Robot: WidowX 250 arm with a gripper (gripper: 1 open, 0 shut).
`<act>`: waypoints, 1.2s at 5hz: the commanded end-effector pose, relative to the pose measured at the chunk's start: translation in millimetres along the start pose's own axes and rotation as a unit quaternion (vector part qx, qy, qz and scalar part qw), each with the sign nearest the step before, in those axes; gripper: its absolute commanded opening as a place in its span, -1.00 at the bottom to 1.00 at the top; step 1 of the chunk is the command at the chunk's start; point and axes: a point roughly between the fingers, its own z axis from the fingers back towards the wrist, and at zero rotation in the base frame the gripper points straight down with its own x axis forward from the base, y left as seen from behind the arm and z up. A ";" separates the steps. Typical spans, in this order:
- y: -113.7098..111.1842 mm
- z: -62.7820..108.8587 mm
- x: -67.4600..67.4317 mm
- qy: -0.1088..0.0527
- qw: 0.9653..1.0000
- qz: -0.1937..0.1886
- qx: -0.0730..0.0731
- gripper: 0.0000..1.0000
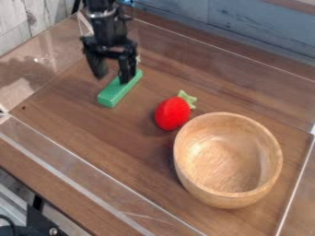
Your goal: Put the green block in the brown bowl
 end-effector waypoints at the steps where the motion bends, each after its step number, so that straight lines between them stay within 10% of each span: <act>1: 1.0 11.2 10.6 -0.034 0.999 0.032 0.015 1.00; 3: 5.2 -9.0 -3.0 -0.017 0.998 0.049 0.021 1.00; 4: 18.3 -11.2 -3.1 -0.016 0.998 0.061 0.020 -1.00; 6: 31.4 16.6 -7.7 -0.031 0.997 0.071 0.005 -1.00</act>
